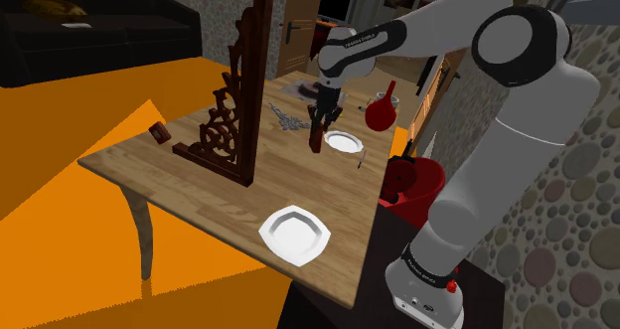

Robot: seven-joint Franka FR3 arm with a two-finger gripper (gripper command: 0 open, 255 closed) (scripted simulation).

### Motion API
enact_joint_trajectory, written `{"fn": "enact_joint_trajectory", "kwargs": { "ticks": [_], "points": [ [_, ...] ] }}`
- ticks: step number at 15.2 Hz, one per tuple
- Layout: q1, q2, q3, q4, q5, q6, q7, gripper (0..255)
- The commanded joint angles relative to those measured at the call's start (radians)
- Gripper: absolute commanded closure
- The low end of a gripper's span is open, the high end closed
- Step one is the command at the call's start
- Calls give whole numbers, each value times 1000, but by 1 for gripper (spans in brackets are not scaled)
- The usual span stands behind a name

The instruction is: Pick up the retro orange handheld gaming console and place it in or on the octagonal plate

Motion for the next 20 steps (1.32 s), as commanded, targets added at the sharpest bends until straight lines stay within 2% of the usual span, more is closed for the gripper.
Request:
{"fn": "enact_joint_trajectory", "kwargs": {
  "ticks": [1,11,20],
  "points": [
    [16,-57,15,-60,0,3,31,255],
    [109,-331,125,-312,45,-15,207,255],
    [222,-534,254,-442,144,-77,383,255]
  ]
}}
